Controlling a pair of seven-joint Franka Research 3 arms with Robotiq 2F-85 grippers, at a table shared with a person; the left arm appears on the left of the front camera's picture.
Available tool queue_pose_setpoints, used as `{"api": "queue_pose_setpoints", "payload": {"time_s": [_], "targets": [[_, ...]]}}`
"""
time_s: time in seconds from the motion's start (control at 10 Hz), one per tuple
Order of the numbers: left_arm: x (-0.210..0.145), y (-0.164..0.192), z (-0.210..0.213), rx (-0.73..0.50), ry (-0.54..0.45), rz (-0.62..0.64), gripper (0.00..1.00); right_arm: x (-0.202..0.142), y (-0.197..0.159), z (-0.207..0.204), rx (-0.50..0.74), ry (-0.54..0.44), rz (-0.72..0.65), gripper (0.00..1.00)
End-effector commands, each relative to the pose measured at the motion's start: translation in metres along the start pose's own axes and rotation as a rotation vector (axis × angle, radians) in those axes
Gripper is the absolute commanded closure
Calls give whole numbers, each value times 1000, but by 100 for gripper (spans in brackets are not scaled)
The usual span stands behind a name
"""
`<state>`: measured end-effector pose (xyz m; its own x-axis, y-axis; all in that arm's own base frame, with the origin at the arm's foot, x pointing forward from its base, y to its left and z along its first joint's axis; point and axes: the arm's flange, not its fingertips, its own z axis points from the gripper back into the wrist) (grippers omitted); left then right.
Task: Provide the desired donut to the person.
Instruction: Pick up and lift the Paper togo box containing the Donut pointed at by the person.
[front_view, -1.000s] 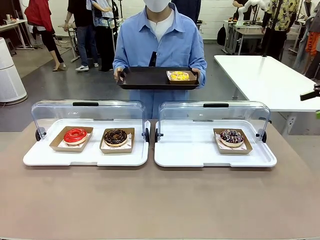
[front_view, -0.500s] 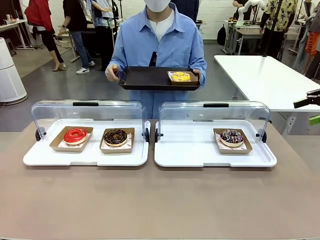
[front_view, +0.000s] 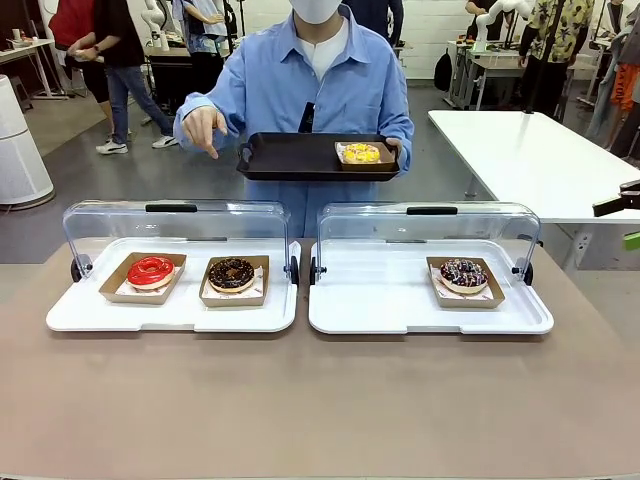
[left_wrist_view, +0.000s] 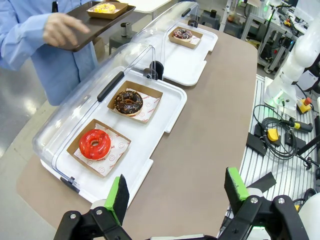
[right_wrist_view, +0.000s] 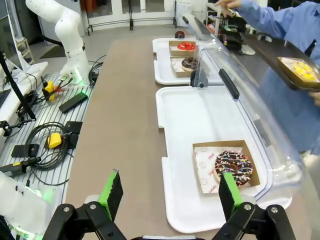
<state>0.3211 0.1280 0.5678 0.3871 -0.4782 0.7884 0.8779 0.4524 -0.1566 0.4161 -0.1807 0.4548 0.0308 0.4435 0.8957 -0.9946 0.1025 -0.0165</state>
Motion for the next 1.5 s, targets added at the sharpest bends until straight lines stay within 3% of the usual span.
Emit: {"api": "queue_pose_setpoints", "payload": {"time_s": [0.0, 1.4], "targets": [[0, -1, 0, 0, 0, -2, 0, 0, 1, -1, 6, -7, 3, 0], [0, -1, 0, 0, 0, -2, 0, 0, 1, -1, 6, -7, 3, 0]]}}
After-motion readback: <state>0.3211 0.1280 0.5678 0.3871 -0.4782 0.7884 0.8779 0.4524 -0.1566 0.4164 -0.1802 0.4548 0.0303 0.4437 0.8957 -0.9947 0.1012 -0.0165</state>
